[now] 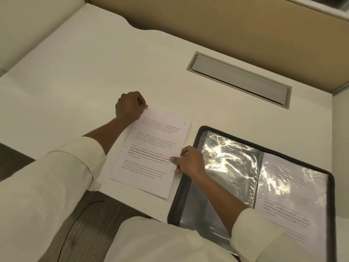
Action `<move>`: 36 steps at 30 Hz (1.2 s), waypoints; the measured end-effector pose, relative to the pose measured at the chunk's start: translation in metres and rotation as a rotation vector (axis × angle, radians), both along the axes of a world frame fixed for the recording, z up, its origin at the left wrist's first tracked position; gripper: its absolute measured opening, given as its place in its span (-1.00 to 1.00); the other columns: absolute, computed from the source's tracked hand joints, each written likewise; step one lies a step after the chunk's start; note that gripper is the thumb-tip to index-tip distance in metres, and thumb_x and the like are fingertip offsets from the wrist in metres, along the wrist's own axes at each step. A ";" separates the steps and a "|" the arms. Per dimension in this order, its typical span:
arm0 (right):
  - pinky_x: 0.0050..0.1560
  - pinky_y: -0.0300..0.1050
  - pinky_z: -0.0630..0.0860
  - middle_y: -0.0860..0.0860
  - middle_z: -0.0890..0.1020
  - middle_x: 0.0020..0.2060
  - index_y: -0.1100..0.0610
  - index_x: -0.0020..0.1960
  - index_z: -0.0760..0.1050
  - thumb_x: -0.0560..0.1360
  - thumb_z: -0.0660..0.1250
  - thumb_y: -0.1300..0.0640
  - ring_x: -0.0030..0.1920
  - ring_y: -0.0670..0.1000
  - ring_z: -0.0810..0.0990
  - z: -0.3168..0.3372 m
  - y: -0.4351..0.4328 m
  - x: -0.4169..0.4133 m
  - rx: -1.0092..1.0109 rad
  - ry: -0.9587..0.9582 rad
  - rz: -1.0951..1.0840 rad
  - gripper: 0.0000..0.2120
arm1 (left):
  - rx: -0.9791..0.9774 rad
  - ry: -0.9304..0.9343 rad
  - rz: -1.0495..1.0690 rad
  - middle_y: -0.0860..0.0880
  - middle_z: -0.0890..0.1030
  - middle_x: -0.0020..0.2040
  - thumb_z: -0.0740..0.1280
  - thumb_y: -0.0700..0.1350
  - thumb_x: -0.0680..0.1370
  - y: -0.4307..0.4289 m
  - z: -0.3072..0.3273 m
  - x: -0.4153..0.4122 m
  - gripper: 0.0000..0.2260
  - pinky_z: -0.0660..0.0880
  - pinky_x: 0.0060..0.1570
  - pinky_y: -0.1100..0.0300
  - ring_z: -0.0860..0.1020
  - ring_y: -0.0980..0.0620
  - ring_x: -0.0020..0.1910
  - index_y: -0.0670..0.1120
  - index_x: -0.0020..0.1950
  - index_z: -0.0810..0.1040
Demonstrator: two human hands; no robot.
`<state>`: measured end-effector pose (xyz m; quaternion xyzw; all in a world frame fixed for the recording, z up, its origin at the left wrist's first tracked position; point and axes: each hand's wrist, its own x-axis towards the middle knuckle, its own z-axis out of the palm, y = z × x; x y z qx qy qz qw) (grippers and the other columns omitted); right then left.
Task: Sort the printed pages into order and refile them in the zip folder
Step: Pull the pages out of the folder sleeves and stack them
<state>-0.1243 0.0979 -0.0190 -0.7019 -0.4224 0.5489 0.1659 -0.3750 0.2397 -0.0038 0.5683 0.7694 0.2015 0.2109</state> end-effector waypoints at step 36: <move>-0.20 0.19 0.72 0.06 0.72 -0.31 0.11 -0.07 0.60 0.58 0.50 0.04 -0.33 0.12 0.73 0.015 -0.037 0.063 0.243 0.064 -0.008 -0.84 | 0.218 0.322 -0.328 -0.20 0.50 0.25 0.49 -0.06 0.52 -0.054 -0.012 0.107 -0.66 0.45 0.14 -0.12 0.49 -0.24 0.20 -0.17 0.21 0.54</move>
